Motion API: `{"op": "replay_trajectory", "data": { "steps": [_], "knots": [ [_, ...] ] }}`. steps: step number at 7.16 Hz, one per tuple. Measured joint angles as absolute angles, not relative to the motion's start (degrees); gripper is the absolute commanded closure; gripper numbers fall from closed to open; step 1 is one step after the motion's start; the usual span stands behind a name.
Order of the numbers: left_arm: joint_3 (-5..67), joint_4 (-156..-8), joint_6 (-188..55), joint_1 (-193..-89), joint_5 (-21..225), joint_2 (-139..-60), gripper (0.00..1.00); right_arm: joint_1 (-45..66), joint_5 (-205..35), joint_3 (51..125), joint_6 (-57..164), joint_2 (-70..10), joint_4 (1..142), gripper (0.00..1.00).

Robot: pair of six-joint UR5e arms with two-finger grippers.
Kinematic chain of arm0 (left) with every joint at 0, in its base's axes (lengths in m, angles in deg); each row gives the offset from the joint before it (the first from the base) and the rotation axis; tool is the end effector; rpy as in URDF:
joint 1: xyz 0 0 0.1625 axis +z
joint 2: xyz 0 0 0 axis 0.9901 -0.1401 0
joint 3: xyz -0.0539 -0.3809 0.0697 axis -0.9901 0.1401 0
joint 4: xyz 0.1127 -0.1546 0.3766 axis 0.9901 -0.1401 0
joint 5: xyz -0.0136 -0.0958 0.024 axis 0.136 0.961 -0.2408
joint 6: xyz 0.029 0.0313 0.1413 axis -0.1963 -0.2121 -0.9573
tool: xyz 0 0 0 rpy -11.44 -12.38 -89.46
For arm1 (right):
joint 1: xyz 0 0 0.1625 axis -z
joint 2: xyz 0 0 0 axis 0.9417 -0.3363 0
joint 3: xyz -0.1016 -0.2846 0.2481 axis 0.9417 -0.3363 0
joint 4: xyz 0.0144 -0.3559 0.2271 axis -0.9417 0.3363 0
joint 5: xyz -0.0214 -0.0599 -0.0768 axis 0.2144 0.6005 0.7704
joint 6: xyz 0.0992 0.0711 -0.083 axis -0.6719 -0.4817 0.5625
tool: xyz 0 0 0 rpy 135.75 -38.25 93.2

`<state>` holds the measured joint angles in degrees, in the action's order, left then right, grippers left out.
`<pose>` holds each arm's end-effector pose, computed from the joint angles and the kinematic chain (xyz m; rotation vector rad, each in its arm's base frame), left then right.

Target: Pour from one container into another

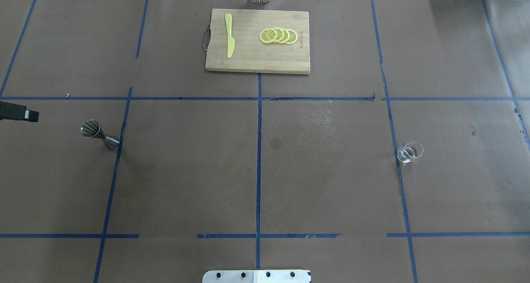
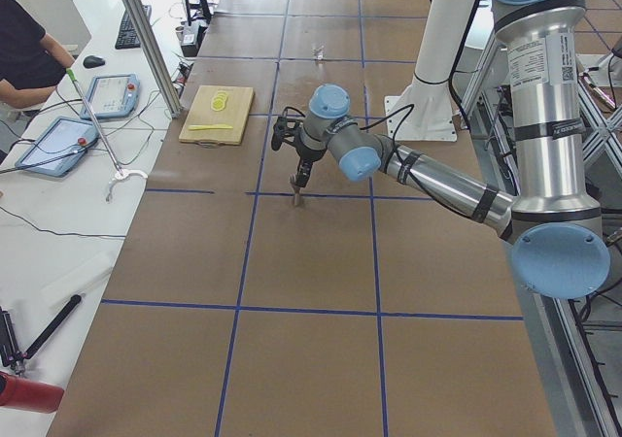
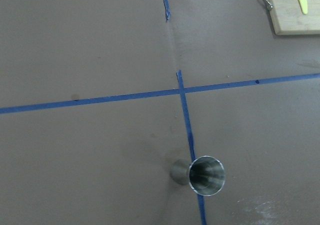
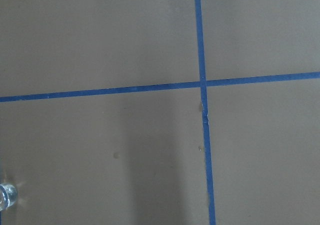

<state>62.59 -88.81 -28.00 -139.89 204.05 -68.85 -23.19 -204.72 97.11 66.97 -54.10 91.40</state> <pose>0.1990 -0.4152 0.3913 0.3056 1.0165 -0.0617 0.0450 -0.4736 0.5792 0.0383 -0.9216 0.0868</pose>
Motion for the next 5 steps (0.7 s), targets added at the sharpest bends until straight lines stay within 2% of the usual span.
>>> {"op": "replay_trajectory", "data": {
  "steps": [2,5],
  "knots": [
    [62.84,-96.21,-13.96,-128.62,189.91,-67.05,0.00,-22.34,-205.56,97.29,66.96,-53.90,91.25,0.00],
    [62.76,-96.54,-8.67,-114.49,166.23,-65.71,0.00,-22.20,-205.72,97.48,66.87,-54.18,91.07,0.00]
  ]
}}
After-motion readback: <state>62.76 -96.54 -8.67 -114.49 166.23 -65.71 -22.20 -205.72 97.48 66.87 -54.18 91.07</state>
